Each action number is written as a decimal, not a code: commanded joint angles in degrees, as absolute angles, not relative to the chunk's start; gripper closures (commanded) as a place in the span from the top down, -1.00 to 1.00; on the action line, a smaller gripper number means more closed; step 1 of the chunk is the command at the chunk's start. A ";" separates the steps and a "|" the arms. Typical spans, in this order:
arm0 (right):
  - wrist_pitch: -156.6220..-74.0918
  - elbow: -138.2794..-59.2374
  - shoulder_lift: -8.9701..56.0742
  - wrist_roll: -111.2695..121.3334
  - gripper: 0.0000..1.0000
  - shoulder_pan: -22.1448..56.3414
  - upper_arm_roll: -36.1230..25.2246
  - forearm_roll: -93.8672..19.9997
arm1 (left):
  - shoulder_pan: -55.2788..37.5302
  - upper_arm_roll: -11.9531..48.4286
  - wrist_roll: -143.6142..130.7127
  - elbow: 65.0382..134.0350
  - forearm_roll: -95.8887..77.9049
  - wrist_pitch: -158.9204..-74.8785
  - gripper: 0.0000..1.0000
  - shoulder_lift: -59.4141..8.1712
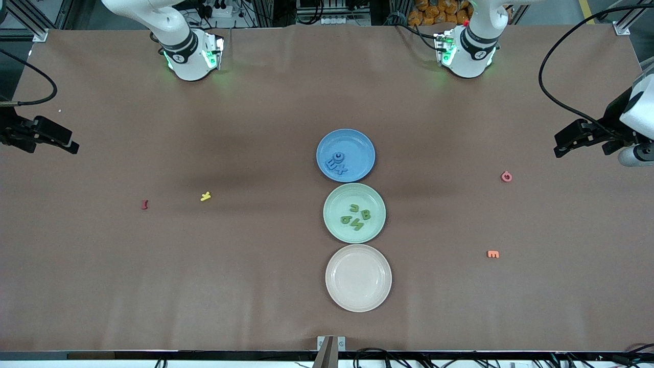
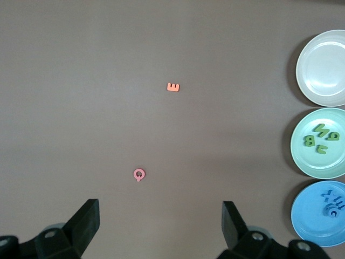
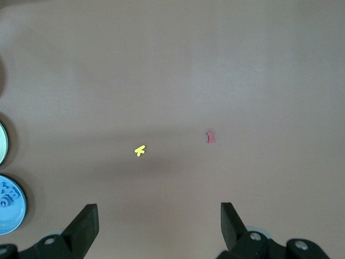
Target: Sort letters by color into matching plates
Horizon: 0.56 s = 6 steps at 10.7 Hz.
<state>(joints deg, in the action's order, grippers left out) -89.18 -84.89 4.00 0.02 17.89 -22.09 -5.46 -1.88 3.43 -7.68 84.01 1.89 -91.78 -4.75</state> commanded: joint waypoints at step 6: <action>-88.95 -84.20 3.69 -0.88 1.00 16.96 -21.18 -4.22 | -1.58 3.52 -5.98 83.23 0.88 -90.88 1.00 -4.31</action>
<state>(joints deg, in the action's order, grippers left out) -89.18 -84.58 4.00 0.02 17.83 -22.06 -5.37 -1.87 3.51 -7.48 83.87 1.89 -91.78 -4.58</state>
